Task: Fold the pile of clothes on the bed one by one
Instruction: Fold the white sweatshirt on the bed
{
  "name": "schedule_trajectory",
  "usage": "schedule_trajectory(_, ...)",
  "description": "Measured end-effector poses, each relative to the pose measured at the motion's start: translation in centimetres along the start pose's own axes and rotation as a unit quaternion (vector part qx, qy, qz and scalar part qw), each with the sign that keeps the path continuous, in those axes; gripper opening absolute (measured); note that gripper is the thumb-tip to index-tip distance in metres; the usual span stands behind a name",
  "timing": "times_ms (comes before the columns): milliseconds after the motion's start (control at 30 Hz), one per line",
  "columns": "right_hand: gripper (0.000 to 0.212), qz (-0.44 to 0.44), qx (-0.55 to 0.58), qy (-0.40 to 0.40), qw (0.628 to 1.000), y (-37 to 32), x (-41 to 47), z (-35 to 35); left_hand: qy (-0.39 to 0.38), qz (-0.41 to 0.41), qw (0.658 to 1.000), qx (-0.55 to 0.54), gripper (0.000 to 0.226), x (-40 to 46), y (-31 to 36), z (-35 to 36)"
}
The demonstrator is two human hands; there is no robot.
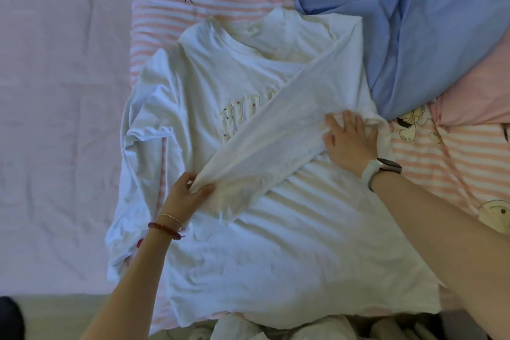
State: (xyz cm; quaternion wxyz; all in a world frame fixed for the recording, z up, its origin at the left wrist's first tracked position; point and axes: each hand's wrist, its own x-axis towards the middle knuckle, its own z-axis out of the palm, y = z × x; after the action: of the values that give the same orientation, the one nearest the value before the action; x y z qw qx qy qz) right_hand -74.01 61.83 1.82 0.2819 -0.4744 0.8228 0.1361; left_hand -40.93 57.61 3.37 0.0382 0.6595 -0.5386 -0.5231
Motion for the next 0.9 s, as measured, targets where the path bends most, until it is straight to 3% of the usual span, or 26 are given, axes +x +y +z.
schedule_trajectory(100, 0.053, -0.012, -0.033, 0.085, 0.996, -3.4, -1.9, 0.6, 0.030, -0.004, 0.995, 0.097, 0.029, -0.5, -0.7, -0.2)
schedule_trajectory(200, 0.052, -0.176, -0.039, 0.127, 0.975, -7.7, -5.4, 3.2, 0.158, 0.023, 0.973, 0.168, 0.032, -1.7, -1.2, -0.6)
schedule_trajectory(300, 0.053, -0.293, -0.044, 0.023, 0.955, -11.9, -8.7, 6.7, 0.294, 0.082, 0.942, 0.139, 0.036, -2.7, -3.1, -1.6)
schedule_trajectory(367, 0.056, -0.316, -0.067, -0.037, 0.946, -14.0, -10.5, 8.7, 0.345, 0.063, 0.928, 0.124, 0.055, -3.1, -4.5, -2.7)
schedule_trajectory(500, 0.074, -0.290, 0.007, -0.067, 0.955, -16.3, -11.7, 9.1, 0.307, -0.157, 0.937, -0.050, 0.080, -2.6, -7.6, -5.5)
schedule_trajectory(600, 0.074, -0.266, 0.070, -0.018, 0.961, -17.1, -11.3, 8.5, 0.214, -0.239, 0.942, -0.099, 0.087, -2.0, -10.4, -7.8)
schedule_trajectory(700, 0.061, -0.272, 0.107, -0.008, 0.956, -18.5, -11.0, 8.4, 0.117, -0.202, 0.961, -0.145, 0.054, -2.0, -11.6, -9.3)
schedule_trajectory(767, 0.046, -0.292, 0.144, 0.009, 0.945, -19.9, -11.4, 8.2, 0.130, -0.159, 0.967, -0.149, 0.036, -2.5, -11.9, -10.6)
schedule_trajectory(900, 0.031, -0.335, 0.205, 0.048, 0.919, -23.7, -12.9, 7.6, 0.170, -0.095, 0.969, -0.155, 0.027, -3.7, -12.9, -13.7)
